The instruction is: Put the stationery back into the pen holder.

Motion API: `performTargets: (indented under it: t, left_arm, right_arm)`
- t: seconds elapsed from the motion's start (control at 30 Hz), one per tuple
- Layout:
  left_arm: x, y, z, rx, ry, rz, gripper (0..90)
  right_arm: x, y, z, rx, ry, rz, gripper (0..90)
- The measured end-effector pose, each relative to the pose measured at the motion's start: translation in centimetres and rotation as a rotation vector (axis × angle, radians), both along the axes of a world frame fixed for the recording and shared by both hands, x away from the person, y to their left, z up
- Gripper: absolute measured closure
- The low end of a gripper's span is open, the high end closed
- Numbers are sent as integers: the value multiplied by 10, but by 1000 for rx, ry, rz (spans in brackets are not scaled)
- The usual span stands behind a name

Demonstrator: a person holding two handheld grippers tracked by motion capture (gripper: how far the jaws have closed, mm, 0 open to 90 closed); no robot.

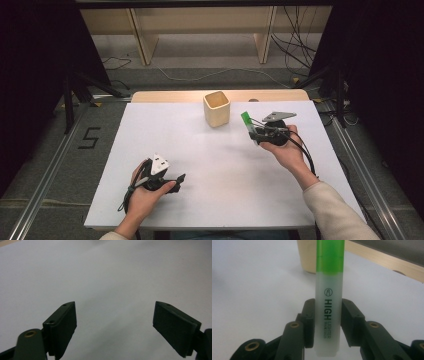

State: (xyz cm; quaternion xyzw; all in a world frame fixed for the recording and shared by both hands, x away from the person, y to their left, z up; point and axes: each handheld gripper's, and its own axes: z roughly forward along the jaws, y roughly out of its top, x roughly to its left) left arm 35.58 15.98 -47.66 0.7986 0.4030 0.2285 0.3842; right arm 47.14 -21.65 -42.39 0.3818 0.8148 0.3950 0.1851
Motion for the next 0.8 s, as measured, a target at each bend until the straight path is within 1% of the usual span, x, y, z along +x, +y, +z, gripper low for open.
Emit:
performTargets:
  t: [0.13, 0.23, 0.33, 0.67, 0.8]
  left_arm:
    - [0, 0, 0, -1, -1, -1, 190]
    - [0, 0, 0, -5, 0, -1, 190]
    - [0, 0, 0, -7, 1, -2, 190]
    - [0, 0, 0, -5, -2, -3, 190]
    - [0, 1, 0, -9, -2, 4, 190]
  right_arm:
    - [3, 1, -1, 5, -10, -3, 662]
    - [5, 3, -2, 5, -7, 2, 662]
    - [7, 5, -2, 8, -13, 5, 663]
    - [16, 15, 4, 48, -72, -4, 662]
    - [19, 18, 6, 60, -80, -7, 663]
